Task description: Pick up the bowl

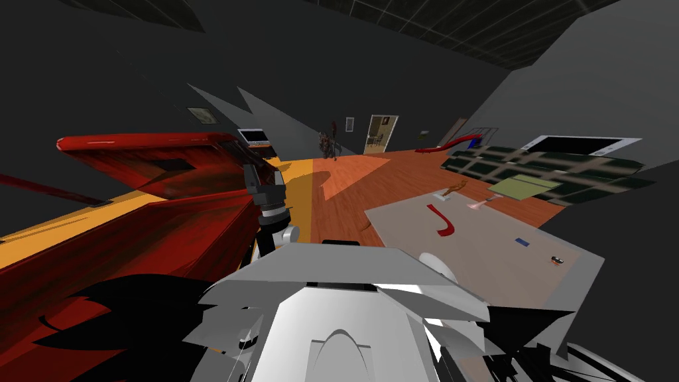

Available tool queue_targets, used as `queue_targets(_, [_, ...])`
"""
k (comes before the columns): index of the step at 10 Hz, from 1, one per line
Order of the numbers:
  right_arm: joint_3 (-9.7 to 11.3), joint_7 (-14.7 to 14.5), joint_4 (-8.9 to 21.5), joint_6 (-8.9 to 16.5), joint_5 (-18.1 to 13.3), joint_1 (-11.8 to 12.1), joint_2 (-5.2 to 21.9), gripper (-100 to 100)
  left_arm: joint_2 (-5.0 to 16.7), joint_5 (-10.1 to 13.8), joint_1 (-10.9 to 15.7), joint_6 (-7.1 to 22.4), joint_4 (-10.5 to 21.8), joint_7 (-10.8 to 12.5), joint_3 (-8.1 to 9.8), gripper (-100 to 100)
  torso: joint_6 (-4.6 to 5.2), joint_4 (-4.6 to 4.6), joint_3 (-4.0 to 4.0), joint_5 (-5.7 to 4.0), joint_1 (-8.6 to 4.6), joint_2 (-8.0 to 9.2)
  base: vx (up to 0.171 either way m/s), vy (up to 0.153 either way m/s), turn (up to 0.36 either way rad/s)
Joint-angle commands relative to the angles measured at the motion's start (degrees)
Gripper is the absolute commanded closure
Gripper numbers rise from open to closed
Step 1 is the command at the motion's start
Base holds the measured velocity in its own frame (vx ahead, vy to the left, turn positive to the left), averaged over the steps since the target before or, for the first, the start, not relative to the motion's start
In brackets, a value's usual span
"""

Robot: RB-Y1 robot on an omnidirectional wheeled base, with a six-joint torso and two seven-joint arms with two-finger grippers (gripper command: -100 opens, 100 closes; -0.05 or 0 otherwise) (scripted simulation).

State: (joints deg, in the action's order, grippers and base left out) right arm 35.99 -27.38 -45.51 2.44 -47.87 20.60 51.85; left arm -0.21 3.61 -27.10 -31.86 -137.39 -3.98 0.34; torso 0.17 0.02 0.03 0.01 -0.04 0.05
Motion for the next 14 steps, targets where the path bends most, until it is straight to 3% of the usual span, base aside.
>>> queue_targets(1, [0.2, -0.4, 0.8, 1.0, -0.2, -0.5, -1.8, -100, 0.0, 0.0, 0.0, 0.0, 0.0, 0.0, 0.00, 0, 0.00, 0.00, 0.00, 0.00, 0.00, 0.00, 0.007, -0.039, 0.053])
queue_targets(4, [0.5, -0.9, 2.1, 2.6, -0.4, -1.2, -4.4, -100, 0.0, 0.0, 0.0, 0.0, 0.0, 0.0, 0.01, 0, -0.01, 0.00, 0.00, -0.07, -0.32, 0.00, 0.000, -0.087, 0.043])
queue_targets(5, [1.0, -0.7, 1.4, 2.5, 0.0, -1.0, -3.5, -100, 0.0, 0.0, 0.0, 0.0, 0.0, 0.0, 0.01, 0, -0.01, 0.00, 0.00, -0.08, -0.36, 0.00, -0.001, -0.043, 0.015])
queue_targets(6, [1.0, -0.7, 1.5, 2.6, 0.0, -1.1, -3.7, 100, 0.0, 0.0, 0.0, 0.0, 0.0, 0.0, 0.00, 0, 0.00, 0.00, 0.00, -0.05, -0.19, 0.00, 0.000, -0.009, -0.001])
queue_targets(10, [0.9, -0.7, 1.5, 2.7, 0.0, -1.1, -3.6, 100, 0.0, 0.0, 0.0, 0.0, 0.0, 0.0, 0.00, 0, 0.01, -0.08, -0.07, -0.02, -0.01, -0.07, 0.001, -0.001, 0.003])
queue_targets(11, [0.9, -0.6, 1.5, 2.7, 0.1, -1.1, -3.6, 0, 0.0, 0.0, 0.0, 0.0, 0.0, 0.0, 0.00, 0, -0.02, -0.04, -0.05, 0.01, 0.02, -0.05, 0.000, 0.000, 0.000])
queue_targets(12, [0.2, -0.4, 0.8, 1.0, -0.2, -0.5, -1.8, 100, 0.0, 0.0, 0.0, 0.0, 0.0, 0.0, 0.00, 0, -0.03, -0.04, -0.04, 0.04, 0.05, -0.04, 0.008, 0.066, -0.067])
queue_targets(14, [0.1, -0.1, 0.2, 0.3, 0.0, -0.1, -0.4, 100, 0.0, 0.0, 0.0, 0.0, 0.0, 0.0, -0.01, 0, 0.02, -0.03, -0.01, 0.13, 0.40, 0.00, -0.006, 0.090, -0.048])
